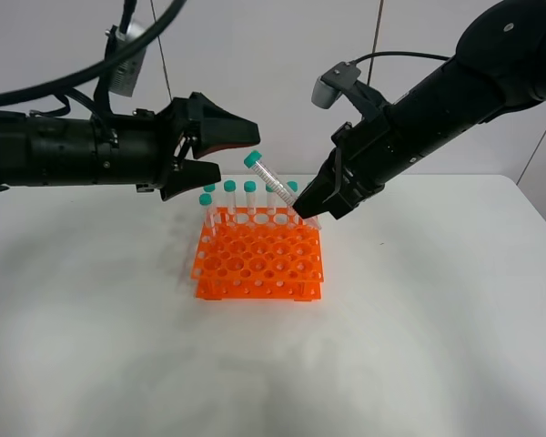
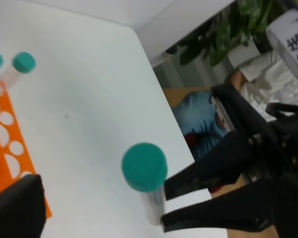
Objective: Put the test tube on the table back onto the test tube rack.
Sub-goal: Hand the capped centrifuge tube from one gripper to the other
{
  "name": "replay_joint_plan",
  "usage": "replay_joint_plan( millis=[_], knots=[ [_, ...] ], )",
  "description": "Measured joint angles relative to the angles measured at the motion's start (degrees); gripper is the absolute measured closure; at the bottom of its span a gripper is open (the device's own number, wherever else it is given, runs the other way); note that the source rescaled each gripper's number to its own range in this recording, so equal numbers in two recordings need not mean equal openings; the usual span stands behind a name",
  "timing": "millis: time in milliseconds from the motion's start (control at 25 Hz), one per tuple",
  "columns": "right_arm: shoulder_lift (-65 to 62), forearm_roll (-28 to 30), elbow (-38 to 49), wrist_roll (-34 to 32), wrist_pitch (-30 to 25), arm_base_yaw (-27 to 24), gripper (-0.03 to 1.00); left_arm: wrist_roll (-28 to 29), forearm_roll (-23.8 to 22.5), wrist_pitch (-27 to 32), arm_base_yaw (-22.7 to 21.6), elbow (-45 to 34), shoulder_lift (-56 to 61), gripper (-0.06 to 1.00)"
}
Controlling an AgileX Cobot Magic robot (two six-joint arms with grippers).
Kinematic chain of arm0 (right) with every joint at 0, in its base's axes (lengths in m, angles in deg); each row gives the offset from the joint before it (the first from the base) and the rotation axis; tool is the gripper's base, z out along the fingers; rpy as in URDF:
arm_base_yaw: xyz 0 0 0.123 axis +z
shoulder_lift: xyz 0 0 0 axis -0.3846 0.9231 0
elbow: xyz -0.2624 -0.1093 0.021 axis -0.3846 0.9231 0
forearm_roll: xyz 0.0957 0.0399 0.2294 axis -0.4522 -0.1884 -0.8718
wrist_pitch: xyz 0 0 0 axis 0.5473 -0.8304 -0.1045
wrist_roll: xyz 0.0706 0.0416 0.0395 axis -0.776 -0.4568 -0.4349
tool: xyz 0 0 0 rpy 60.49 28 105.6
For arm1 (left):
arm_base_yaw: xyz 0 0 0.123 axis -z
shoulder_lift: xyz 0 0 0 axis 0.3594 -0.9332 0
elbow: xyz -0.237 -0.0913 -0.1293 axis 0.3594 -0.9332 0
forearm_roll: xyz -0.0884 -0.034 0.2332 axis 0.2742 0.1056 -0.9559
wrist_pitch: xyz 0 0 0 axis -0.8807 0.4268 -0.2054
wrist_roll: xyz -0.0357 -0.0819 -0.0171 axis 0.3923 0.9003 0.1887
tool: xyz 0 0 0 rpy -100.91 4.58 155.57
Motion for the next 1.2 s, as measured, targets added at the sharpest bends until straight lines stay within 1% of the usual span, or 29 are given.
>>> replay_joint_plan(
  millis=[160, 280, 400, 520, 720, 880, 1080, 1120, 1200],
  knots=[
    [0.0, 0.0, 0.0, 0.0, 0.02, 0.0, 0.94, 0.0, 0.02, 0.0, 1.89, 3.02, -2.95, -0.06],
    [0.0, 0.0, 0.0, 0.0, 0.02, 0.0, 0.94, 0.0, 0.07, 0.0, 2.03, 5.84, -4.94, -0.06],
    [0.0, 0.0, 0.0, -0.06, 0.02, 0.0, 0.94, 0.05, 0.13, 0.0, 2.03, 6.68, -5.43, -0.04],
    [0.0, 0.0, 0.0, -0.1, 0.02, 0.0, 0.94, 0.05, 0.13, 0.29, 2.03, 6.73, -5.47, 0.06],
    [0.0, 0.0, 0.0, -0.22, 0.02, 0.0, 0.94, 2.2, -0.61, 1.09, 2.03, 6.73, -5.47, 0.16],
    [0.0, 0.0, 0.0, -0.22, 0.47, 0.0, 0.94, 3.65, -1.59, 1.09, 2.03, 6.73, -5.47, 0.31],
    [0.0, 0.0, 0.0, -0.22, 1.4, 0.0, 0.94, 4.07, -1.76, 1.16, 2.03, 6.77, -5.47, 0.37],
    [0.0, 0.0, 0.0, -0.22, 1.4, 0.0, 0.94, 4.15, -1.76, 1.19, 2.03, 6.77, -5.47, 0.4],
    [0.0, 0.0, 0.0, -0.22, 1.4, 0.0, 0.94, 4.29, -1.7, 1.09, 2.03, 6.77, -5.55, 0.55]
  ],
)
